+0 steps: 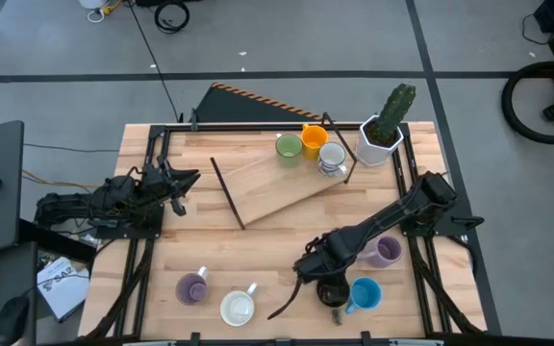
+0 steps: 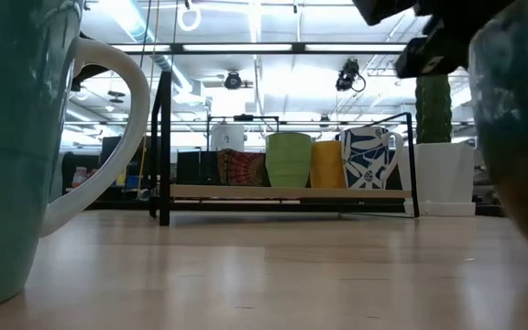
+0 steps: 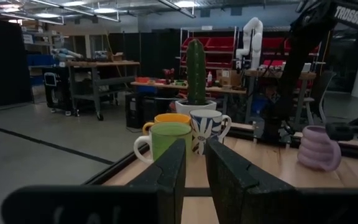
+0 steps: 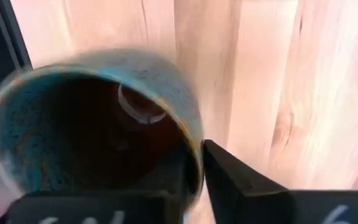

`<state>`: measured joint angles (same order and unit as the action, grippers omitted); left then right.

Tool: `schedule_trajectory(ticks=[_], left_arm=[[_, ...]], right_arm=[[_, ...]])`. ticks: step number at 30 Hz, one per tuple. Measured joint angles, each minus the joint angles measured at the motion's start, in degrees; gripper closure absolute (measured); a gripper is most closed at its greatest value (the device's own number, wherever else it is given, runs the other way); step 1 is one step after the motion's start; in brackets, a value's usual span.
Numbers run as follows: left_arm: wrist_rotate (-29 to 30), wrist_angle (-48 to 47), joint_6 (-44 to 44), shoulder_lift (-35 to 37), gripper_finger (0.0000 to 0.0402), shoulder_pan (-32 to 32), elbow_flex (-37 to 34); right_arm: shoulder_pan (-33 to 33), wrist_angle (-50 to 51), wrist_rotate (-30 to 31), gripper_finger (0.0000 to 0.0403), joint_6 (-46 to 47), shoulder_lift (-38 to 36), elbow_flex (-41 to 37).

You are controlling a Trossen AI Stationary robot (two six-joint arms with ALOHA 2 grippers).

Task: Place coffee mugs
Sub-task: Put the dark blue patterned mug on the shelf

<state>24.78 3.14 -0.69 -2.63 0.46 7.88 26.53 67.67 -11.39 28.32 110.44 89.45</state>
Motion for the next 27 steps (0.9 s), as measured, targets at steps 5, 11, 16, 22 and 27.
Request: schedule_trajectory(ticks=[5, 11, 16, 22, 27], left_arm=[[0.04, 1.16, -0.01, 0.01, 0.0333, -0.01, 0.00], [0.02, 1.16, -0.02, 0.02, 0.0333, 0.01, 0.00], [0.02, 1.09, -0.02, 0.02, 0.0333, 0.00, 0.00], [0.02, 1.12, -0.02, 0.02, 0.0333, 0.00, 0.00], [0.02, 1.11, -0.02, 0.02, 0.0333, 0.01, 0.00]], right_arm=[[-1.66, 0.52, 1.80, 0.0366, -1.18, 0.02, 0.08], [-4.85, 0.88, 7.68, 0.0365, -2.63, 0.03, 1.88], [-7.53, 6.46, 12.38, 0.0363, -8.69, 0.14, 6.28], [-13.23, 14.22, 21.27, 0.0363, -20.96, 0.14, 12.74], [-20.31, 15.11, 25.30, 0.0363, -31.94, 0.12, 15.71]])
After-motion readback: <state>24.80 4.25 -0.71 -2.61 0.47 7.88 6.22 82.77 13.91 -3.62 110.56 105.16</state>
